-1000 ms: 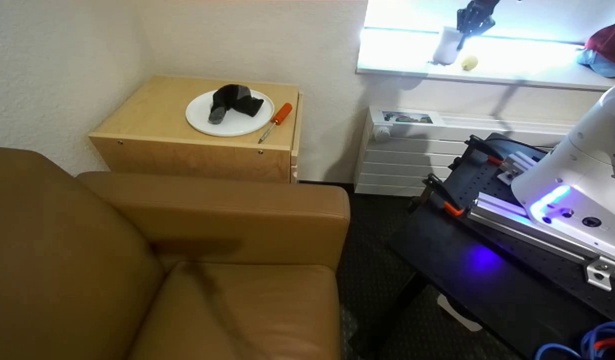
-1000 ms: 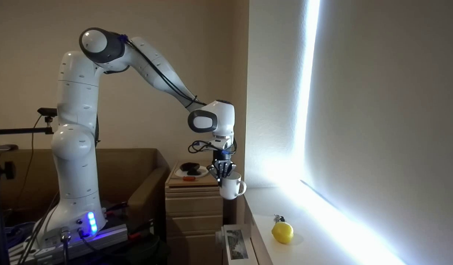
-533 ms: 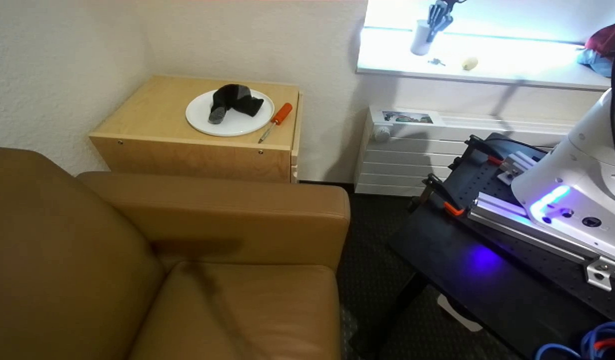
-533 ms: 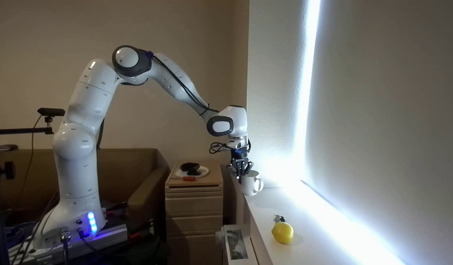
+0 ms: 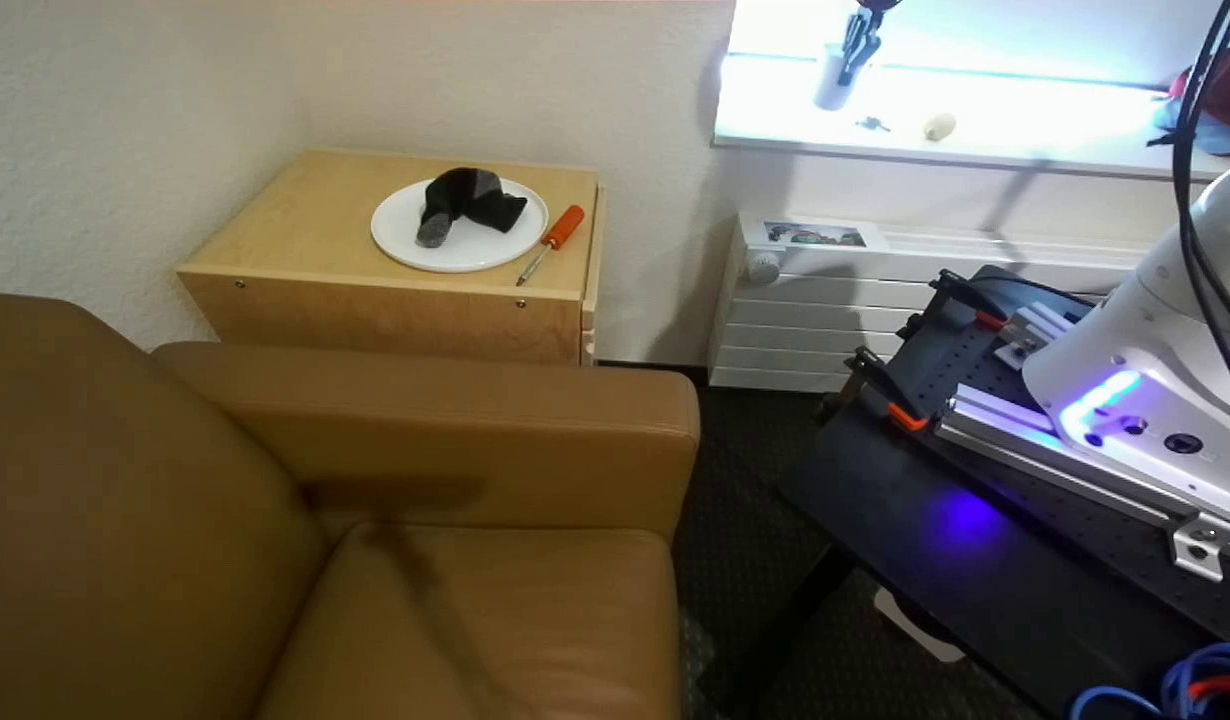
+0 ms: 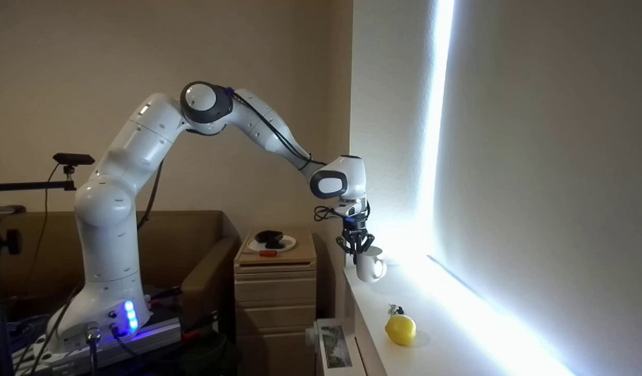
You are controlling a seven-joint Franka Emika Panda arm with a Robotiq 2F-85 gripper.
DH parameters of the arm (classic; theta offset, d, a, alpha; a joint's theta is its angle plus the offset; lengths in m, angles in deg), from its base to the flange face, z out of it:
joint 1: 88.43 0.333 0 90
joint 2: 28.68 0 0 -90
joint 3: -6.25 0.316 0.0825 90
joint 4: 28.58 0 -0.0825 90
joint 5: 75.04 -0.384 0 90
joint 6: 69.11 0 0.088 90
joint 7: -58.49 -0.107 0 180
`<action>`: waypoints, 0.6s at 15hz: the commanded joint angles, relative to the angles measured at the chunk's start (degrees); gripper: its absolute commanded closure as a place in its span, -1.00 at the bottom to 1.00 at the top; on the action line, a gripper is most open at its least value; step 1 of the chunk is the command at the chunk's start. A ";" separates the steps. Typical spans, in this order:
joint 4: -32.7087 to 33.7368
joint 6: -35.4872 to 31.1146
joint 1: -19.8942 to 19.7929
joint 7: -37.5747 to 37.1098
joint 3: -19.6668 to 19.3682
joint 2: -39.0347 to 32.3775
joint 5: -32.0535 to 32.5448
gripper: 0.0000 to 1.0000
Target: Move the white cup to the windowsill
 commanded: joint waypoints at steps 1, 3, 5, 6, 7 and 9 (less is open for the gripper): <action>1.44 -2.48 0.50 -2.61 0.84 -4.33 0.67 0.98; 2.50 -3.91 0.41 -3.55 1.48 -6.57 -0.06 0.98; 3.73 -5.40 0.01 -4.47 1.86 -7.99 -0.72 0.98; 4.25 -5.20 -0.55 -4.50 2.34 -7.96 -1.40 0.98; 5.02 -5.77 -0.97 -4.74 2.53 -8.41 -2.08 0.98; 6.41 -5.02 -1.79 -5.15 2.77 -9.31 -3.05 0.98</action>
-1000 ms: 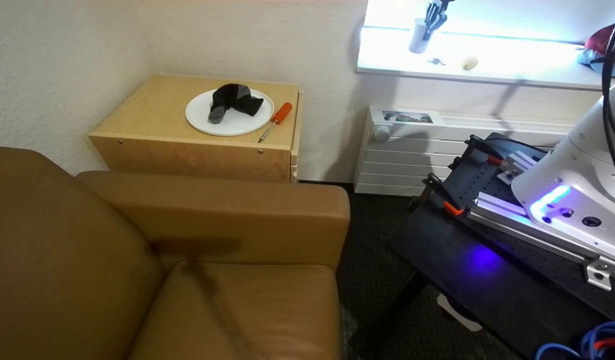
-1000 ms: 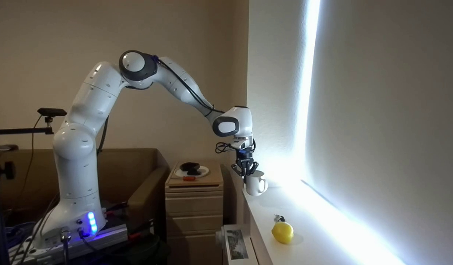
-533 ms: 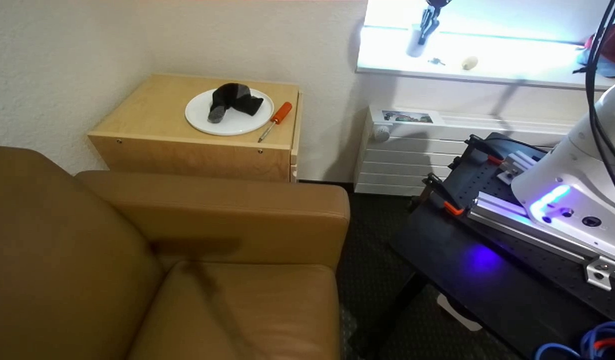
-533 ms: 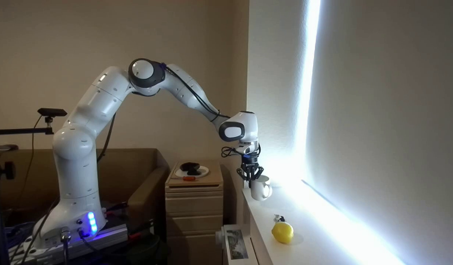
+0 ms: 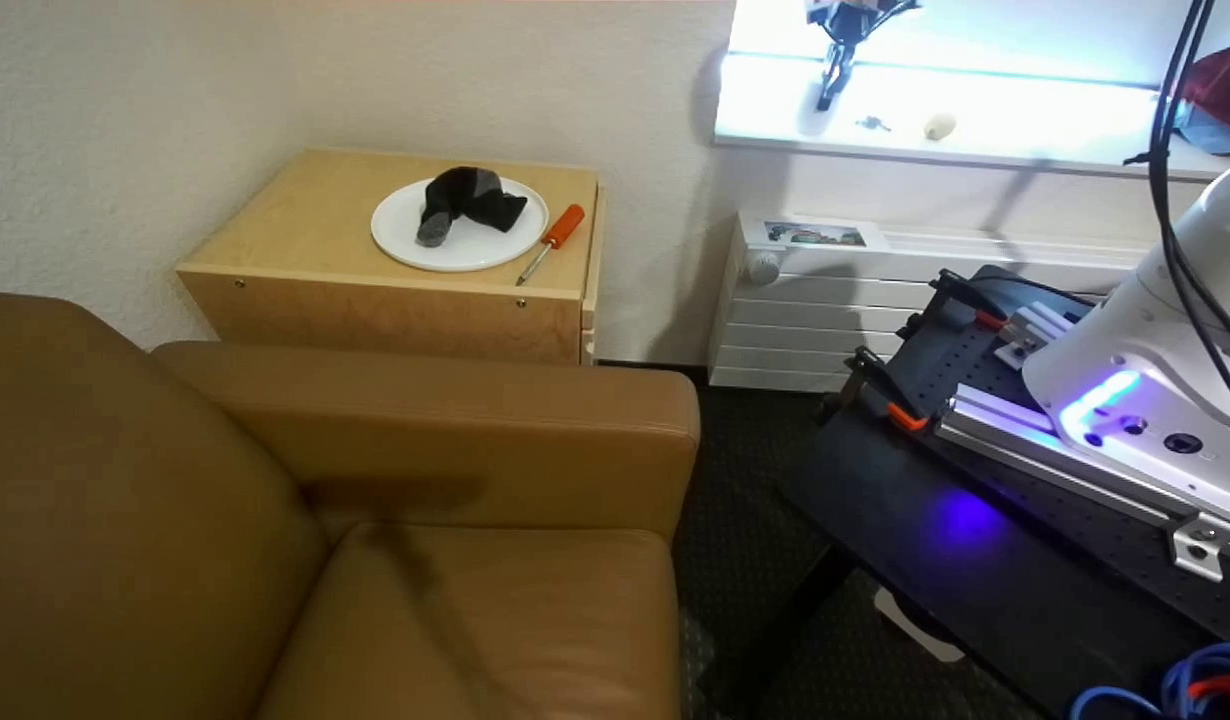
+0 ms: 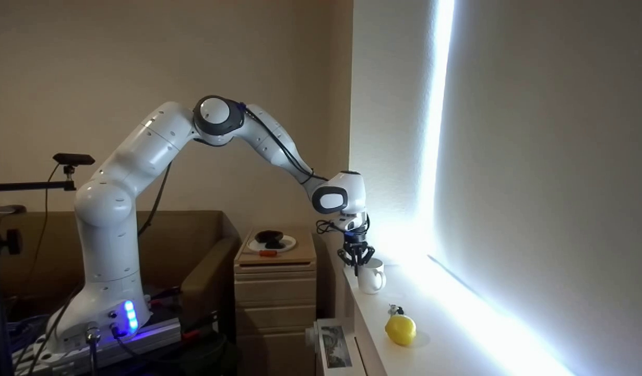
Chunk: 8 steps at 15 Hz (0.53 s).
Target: Move the white cup to the windowsill
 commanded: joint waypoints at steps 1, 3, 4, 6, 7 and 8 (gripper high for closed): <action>3.79 -0.51 -2.43 -0.84 1.36 -2.77 -2.28 0.98; 4.68 0.23 -2.89 -1.33 1.49 -3.52 -2.81 0.98; 5.33 1.41 -3.04 -1.64 1.42 -3.68 -2.63 0.98; 5.65 2.78 -3.17 -2.21 1.53 -3.54 -2.49 0.39; 6.01 2.70 -3.30 -2.34 1.65 -3.65 -2.64 0.30; 5.79 2.72 -3.31 -2.24 1.52 -3.20 -2.47 0.14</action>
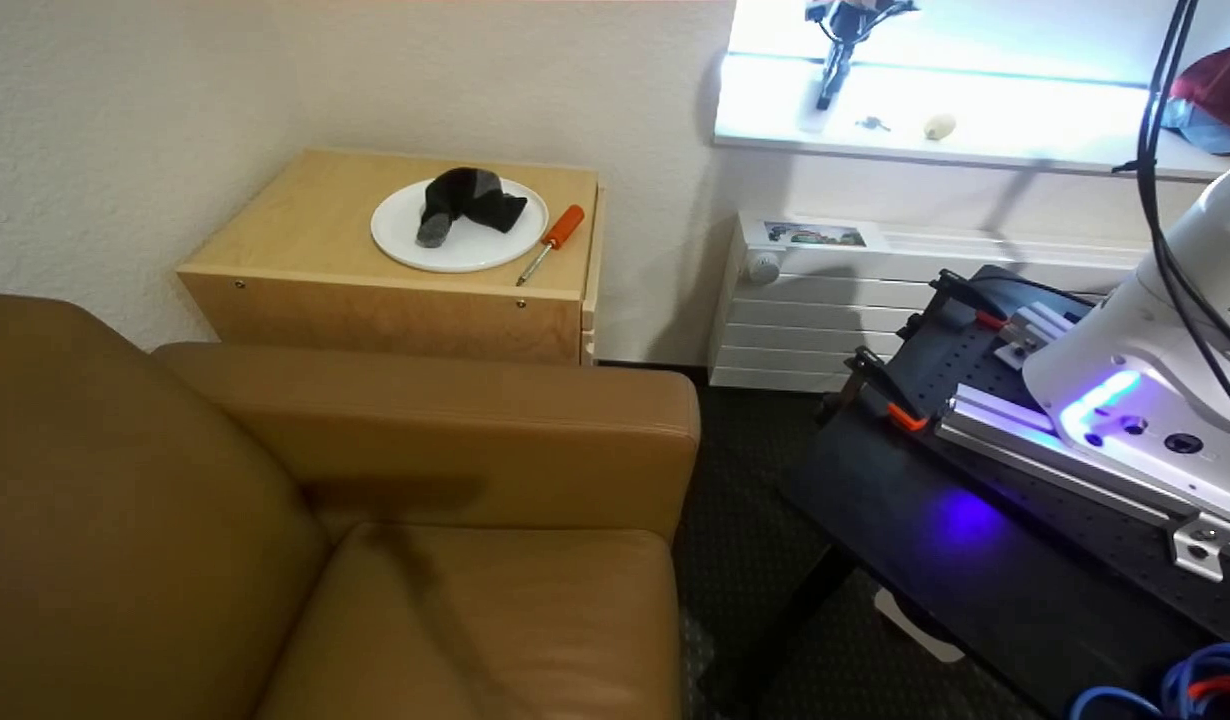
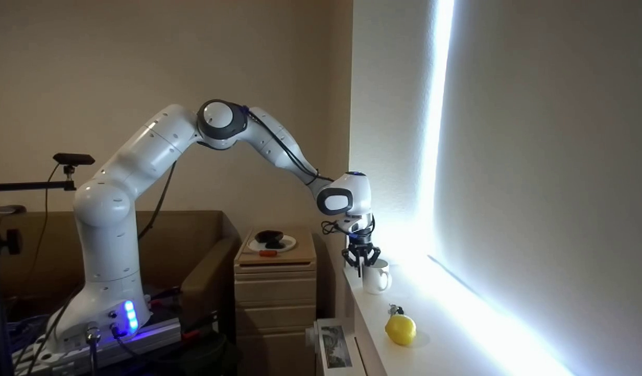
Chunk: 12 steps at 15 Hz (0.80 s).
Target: Move the white cup to the windowsill
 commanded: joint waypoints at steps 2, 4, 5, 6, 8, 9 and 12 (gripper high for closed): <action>1.24 0.88 -1.56 -0.15 0.72 0.11 -0.61 -0.15; -0.67 -0.36 -1.66 0.53 0.65 2.36 -0.80 -0.43; -1.65 -0.67 -1.91 1.24 0.87 3.67 -1.04 -0.58; -2.90 -1.05 -2.01 1.80 0.91 5.30 -1.16 -0.71; -5.95 -0.80 -3.70 5.45 2.75 9.91 -3.25 -0.96; -7.73 -1.16 -4.81 8.37 3.94 12.74 -5.25 -1.00; -14.69 -0.33 -7.16 20.41 6.24 22.53 -11.70 -1.00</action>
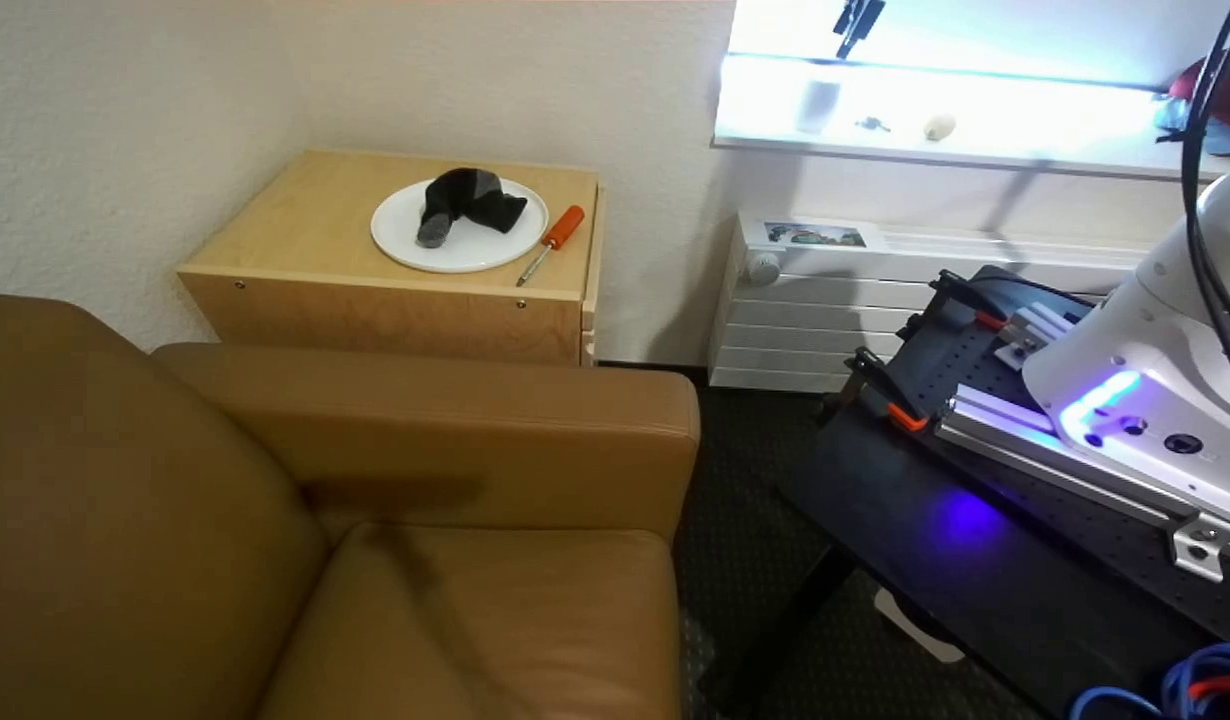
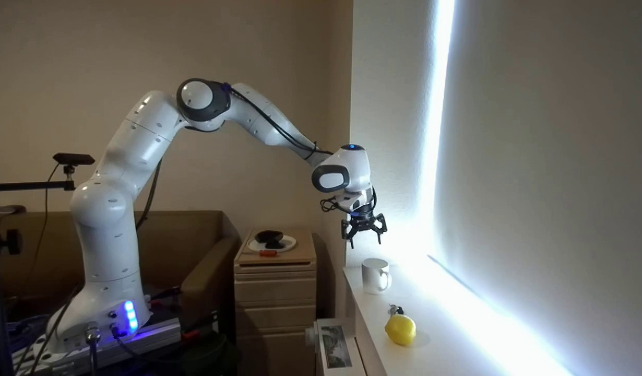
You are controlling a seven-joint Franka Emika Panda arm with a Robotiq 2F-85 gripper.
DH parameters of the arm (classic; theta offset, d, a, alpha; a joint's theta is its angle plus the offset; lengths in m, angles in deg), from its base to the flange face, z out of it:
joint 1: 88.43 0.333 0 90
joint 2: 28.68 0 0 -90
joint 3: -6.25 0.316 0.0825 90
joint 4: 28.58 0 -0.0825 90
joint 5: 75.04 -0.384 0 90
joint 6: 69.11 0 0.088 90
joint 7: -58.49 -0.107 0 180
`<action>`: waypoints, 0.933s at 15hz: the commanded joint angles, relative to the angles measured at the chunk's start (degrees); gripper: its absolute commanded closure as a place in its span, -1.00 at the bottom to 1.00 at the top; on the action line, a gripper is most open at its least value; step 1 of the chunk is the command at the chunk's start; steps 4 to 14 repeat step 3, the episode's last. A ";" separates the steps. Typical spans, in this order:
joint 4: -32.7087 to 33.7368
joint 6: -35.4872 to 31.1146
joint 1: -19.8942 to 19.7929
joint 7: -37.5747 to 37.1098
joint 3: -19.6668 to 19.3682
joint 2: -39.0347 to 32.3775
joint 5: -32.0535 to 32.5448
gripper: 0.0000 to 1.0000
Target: Move the white cup to the windowsill
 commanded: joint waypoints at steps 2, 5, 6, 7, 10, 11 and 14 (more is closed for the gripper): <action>-14.64 1.21 -3.50 19.02 3.44 17.66 -8.82 -1.00; -6.76 0.85 -1.00 12.02 0.69 9.69 -6.10 -1.00; -6.76 0.85 -1.00 12.02 0.69 9.69 -6.10 -1.00; -6.76 0.85 -1.00 12.02 0.69 9.69 -6.10 -1.00; -6.76 0.85 -1.00 12.02 0.69 9.69 -6.10 -1.00; -6.76 0.85 -1.00 12.02 0.69 9.69 -6.10 -1.00; -6.76 0.85 -1.00 12.02 0.69 9.69 -6.10 -1.00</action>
